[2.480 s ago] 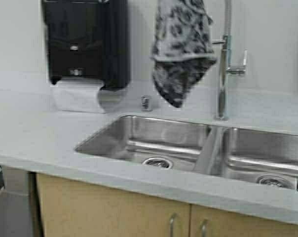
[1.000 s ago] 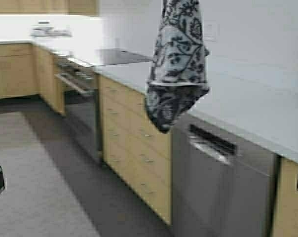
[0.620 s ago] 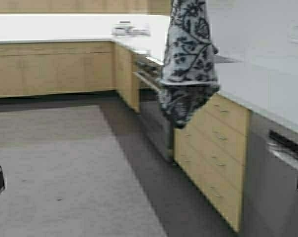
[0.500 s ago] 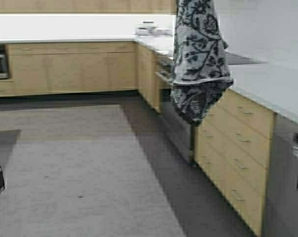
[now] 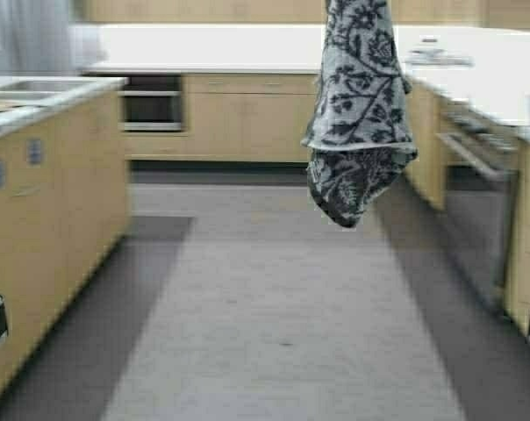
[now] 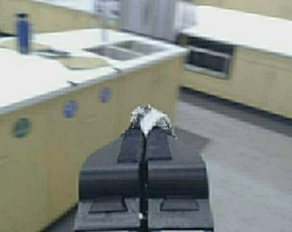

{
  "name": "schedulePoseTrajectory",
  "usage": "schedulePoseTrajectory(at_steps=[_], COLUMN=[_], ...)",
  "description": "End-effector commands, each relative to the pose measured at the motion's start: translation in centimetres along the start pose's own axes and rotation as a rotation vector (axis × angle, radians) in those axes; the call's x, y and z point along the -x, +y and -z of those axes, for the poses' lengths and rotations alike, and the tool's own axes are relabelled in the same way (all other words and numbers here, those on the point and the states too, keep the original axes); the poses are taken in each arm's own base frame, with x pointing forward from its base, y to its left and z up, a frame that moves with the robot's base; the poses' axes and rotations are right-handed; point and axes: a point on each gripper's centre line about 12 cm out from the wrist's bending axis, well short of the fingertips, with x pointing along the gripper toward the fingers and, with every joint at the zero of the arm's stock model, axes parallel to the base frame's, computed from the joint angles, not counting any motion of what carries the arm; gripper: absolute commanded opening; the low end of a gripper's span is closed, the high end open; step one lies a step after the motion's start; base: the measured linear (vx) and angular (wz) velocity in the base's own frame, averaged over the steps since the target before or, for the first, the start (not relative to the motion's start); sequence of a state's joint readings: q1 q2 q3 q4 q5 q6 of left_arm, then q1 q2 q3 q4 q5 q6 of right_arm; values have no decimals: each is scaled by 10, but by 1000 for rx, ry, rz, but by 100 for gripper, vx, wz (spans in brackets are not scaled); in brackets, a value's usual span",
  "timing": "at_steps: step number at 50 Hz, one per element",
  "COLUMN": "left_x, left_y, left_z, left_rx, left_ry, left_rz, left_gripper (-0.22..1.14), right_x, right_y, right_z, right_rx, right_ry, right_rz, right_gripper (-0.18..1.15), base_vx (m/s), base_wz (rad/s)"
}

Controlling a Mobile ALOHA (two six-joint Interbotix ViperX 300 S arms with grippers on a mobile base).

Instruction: Get the cloth and wipe up the spill under the wine glass

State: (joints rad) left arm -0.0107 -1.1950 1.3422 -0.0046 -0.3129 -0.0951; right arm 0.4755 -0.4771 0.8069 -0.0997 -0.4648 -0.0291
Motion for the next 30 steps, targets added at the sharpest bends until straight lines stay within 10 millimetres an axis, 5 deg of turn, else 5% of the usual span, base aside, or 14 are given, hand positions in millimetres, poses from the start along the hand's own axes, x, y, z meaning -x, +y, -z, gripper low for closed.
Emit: schedulePoseTrajectory(at_steps=[1, 30], left_x=[-3, -11], left_y=[0, 0], left_z=[-4, 0], left_rx=[3, -17], left_ry=[-6, -3], left_rz=[-1, -2], left_gripper=[2, 2], right_x=[1, 1], right_y=[-1, -2], right_z=[-9, -15], right_rx=[-10, -19], right_ry=[-40, -72], right_rz=[7, 9], right_gripper=[6, 6], base_vx=[4, 7], base_wz=[57, 41])
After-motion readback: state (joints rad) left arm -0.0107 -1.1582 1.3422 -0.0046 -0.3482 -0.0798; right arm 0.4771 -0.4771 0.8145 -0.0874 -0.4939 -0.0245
